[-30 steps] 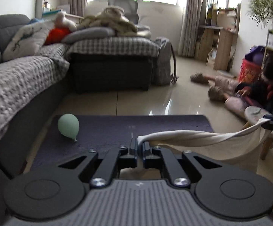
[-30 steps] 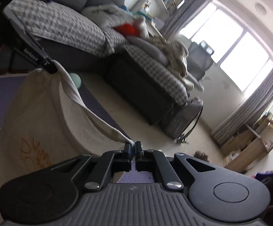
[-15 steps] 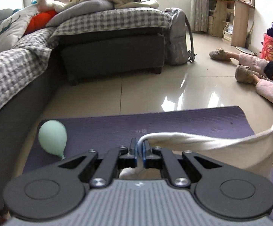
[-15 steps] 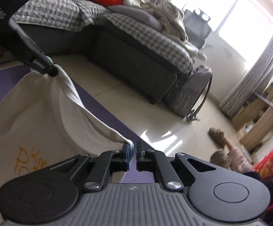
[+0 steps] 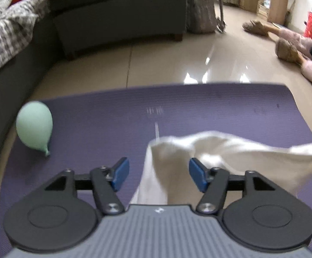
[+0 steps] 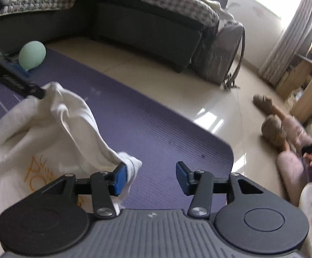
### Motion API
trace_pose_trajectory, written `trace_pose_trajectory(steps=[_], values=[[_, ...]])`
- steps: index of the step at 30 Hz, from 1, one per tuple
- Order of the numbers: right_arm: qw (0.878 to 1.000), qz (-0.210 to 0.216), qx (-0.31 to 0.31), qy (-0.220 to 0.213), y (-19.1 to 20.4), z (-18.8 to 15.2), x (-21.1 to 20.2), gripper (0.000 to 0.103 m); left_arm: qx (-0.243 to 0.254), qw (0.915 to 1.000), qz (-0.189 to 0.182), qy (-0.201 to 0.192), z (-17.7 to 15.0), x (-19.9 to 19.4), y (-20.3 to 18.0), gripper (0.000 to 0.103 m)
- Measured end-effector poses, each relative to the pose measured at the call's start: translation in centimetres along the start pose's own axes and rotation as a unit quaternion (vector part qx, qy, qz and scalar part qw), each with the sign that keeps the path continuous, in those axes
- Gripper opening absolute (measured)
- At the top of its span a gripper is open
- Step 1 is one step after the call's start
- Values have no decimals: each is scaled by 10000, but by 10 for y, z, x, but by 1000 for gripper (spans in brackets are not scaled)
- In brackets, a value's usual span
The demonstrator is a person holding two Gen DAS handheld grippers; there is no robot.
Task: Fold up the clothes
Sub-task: 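Lower the shirt flat onto the mat and open both grippers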
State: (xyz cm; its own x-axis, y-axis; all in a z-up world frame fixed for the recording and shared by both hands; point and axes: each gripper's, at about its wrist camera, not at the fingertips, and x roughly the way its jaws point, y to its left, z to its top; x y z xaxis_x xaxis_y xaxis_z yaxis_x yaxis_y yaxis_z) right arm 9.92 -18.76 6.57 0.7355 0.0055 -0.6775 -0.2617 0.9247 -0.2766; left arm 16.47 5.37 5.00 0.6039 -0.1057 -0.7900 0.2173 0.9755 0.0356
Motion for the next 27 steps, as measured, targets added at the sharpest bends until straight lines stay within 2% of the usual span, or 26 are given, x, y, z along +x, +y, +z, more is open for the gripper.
trace_pose_trajectory(steps=[3,9,11,13,14,17,21,23,25,26,27], values=[[9998,14,210,10,-4,-15,0,55,-130,9995,-206,212,-29,-10,7,76],[9927,308,1143,-229,-23,-24,-8,57,-596,9949,-598,558,-91,-31,24,77],[9847,672,1554,-413,-30,-22,-13,61,-727,9931,-684,623,-108,-37,27,77],[9676,1207,2126,-635,-39,-21,-19,68,-903,9910,-801,579,-122,-43,29,77],[9626,1310,2265,-709,-41,-20,-22,69,-997,9899,-827,581,-130,-44,30,77],[9696,1080,2061,-762,-37,-18,-24,70,-1232,9870,-788,673,-152,-45,29,76],[9868,503,1480,-428,-27,-34,-11,70,-1268,9842,-690,1024,-173,-40,22,72],[9919,298,1210,-232,-23,-47,-4,69,-1205,9840,-690,1117,-177,-38,16,65],[9935,264,1104,11,-19,-60,4,65,-1245,9840,-605,1120,-182,-36,13,39],[9935,285,1092,117,-17,-66,8,63,-1325,9831,-589,1118,-184,-34,14,30],[9935,305,1075,216,-16,-70,12,62,-1415,9818,-595,1115,-186,-33,15,14]])
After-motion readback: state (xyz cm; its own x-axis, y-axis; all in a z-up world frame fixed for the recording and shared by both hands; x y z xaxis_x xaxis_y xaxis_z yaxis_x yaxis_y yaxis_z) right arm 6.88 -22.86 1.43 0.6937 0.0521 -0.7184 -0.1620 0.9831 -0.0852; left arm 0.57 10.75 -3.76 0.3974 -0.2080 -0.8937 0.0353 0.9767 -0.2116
